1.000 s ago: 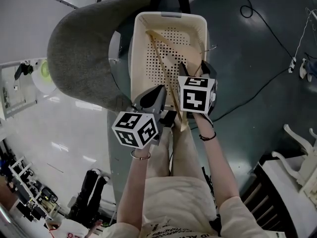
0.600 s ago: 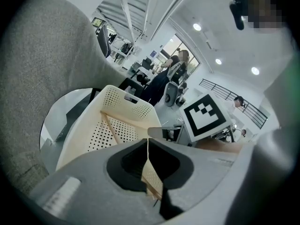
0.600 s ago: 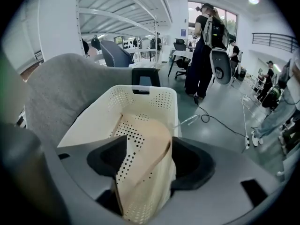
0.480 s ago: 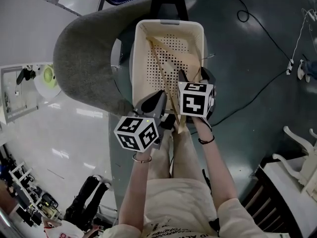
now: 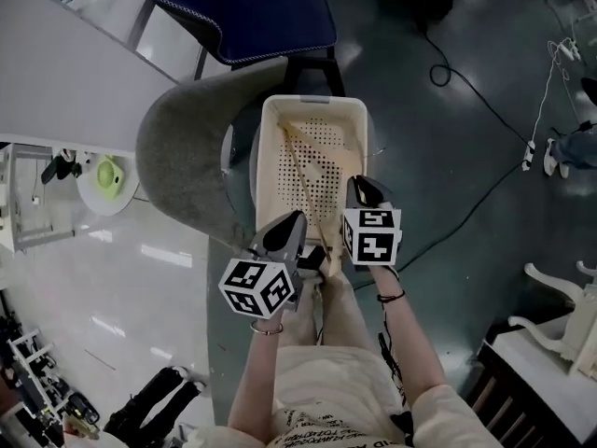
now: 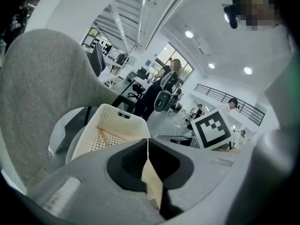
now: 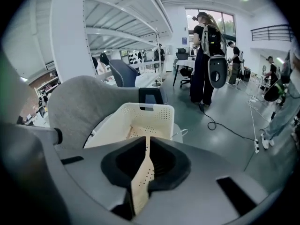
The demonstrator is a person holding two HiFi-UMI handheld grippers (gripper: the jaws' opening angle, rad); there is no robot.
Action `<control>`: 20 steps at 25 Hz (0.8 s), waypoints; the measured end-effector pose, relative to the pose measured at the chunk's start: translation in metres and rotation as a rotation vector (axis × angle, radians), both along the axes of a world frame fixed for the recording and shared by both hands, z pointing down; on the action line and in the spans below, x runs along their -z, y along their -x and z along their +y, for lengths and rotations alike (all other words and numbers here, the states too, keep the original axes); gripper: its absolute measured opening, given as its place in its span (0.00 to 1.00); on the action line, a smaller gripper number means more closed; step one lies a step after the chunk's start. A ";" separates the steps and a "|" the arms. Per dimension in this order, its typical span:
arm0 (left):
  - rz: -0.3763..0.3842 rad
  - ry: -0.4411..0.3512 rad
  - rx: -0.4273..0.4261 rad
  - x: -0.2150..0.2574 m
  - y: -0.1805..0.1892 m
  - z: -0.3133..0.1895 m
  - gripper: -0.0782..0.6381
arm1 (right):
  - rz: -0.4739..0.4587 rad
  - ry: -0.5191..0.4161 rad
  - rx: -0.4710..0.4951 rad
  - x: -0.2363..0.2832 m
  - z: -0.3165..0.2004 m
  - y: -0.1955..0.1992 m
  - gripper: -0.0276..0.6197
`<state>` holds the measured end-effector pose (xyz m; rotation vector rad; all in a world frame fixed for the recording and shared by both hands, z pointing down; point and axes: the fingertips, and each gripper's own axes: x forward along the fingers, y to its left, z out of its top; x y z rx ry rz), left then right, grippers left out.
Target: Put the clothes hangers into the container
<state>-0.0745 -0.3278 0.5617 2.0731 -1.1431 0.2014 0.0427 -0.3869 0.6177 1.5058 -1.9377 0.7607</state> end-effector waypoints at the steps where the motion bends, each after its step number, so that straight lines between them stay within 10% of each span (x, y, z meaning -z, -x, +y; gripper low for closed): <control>1: -0.015 -0.020 0.003 0.008 0.002 0.003 0.15 | -0.013 -0.012 0.019 0.008 0.003 0.000 0.07; 20: -0.095 -0.370 -0.075 0.160 0.000 0.011 0.15 | -0.317 -0.332 0.195 0.196 0.039 0.013 0.05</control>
